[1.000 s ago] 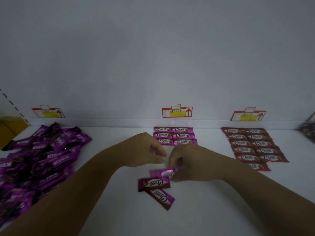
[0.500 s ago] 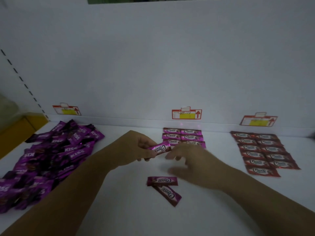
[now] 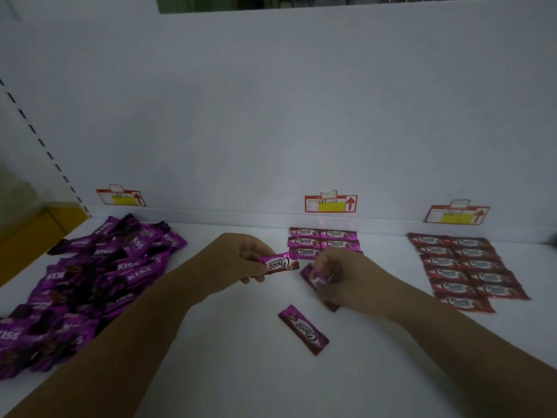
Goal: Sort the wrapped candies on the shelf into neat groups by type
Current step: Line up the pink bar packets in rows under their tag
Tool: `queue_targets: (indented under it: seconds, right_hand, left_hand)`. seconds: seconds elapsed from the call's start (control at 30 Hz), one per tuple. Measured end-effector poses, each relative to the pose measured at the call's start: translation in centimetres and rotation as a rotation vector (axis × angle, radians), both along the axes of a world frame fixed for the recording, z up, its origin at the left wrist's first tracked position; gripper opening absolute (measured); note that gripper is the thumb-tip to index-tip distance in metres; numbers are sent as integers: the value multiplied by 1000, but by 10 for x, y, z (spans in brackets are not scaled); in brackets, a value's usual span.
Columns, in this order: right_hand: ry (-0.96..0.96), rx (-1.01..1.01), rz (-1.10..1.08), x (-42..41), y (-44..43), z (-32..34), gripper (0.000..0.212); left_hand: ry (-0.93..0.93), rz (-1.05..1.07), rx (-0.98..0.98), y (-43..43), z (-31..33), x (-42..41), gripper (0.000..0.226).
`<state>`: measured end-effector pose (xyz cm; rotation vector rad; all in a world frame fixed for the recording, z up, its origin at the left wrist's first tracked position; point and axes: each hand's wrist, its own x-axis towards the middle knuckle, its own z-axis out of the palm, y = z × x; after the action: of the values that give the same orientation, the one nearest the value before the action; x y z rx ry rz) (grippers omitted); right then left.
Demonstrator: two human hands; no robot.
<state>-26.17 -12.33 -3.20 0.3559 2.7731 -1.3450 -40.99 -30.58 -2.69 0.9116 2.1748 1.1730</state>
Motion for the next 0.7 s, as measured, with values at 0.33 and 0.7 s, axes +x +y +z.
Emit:
queue_targets:
  seconds: [0.33,0.7]
  right_hand:
    - [108,-413,-306,-1,34,26,23]
    - [-68,201,-68,9,47,21,15]
  left_hand:
    - [-56,65,184,33,1,10,24]
    - [399,-147,-61,65,-19,27,14]
